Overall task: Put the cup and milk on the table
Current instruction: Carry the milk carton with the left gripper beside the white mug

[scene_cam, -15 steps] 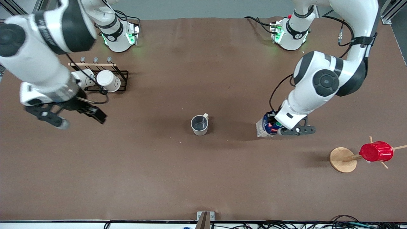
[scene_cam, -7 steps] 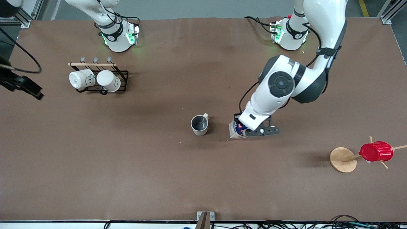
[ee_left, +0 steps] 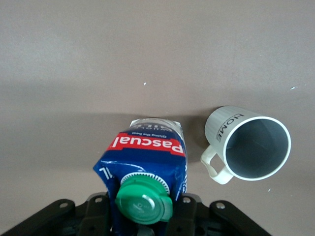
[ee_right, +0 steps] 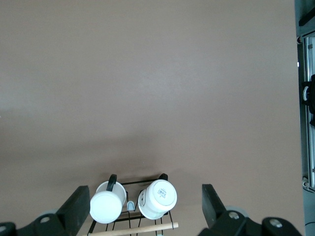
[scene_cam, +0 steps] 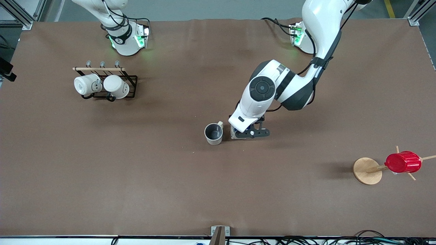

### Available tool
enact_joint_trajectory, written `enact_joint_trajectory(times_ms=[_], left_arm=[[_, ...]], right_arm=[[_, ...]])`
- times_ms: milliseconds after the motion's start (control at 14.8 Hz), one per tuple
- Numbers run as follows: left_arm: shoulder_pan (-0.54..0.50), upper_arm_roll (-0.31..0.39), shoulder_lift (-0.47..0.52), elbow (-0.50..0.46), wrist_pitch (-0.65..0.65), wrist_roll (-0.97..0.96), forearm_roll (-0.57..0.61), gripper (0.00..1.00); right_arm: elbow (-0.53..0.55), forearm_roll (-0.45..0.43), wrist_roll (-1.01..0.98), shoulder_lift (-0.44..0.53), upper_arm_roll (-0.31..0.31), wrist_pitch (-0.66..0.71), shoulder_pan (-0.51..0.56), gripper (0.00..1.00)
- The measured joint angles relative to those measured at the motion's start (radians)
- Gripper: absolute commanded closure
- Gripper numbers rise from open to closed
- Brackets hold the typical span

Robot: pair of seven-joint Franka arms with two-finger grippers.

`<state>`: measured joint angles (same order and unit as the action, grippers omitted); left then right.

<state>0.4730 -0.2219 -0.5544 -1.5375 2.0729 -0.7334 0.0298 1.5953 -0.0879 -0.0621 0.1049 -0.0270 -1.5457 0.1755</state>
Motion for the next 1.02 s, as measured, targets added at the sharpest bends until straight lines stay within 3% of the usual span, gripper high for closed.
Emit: enact_joint_trajectory(times_ms=[678,746,814,881,949,1017], left_arm=[[0.031,0.001,-0.042,0.044,0.028,-0.050,0.003,0.96],[0.031,0.001,-0.042,0.045,0.028,-0.053,0.003,0.85],[0.031,0.002,-0.042,0.045,0.028,-0.053,0.003,0.64],[0.031,0.002,-0.042,0.045,0.028,-0.054,0.003,0.37],[0.031,0.002,-0.042,0.045,0.028,-0.054,0.003,0.03],[0.031,0.002,-0.042,0.045,0.032,-0.054,0.003,0.00]], right_arm=[[0.042,0.016,-0.017,-0.015,-0.006,-0.046,-0.007,0.00],[0.042,0.016,-0.017,-0.021,-0.006,-0.051,-0.008,0.00],[0.042,0.016,-0.018,-0.025,-0.006,-0.054,-0.008,0.00],[0.042,0.016,-0.018,-0.029,-0.006,-0.057,-0.008,0.00],[0.042,0.016,-0.018,-0.032,-0.006,-0.060,-0.008,0.00],[0.042,0.016,-0.018,-0.033,-0.006,-0.061,-0.008,0.00]])
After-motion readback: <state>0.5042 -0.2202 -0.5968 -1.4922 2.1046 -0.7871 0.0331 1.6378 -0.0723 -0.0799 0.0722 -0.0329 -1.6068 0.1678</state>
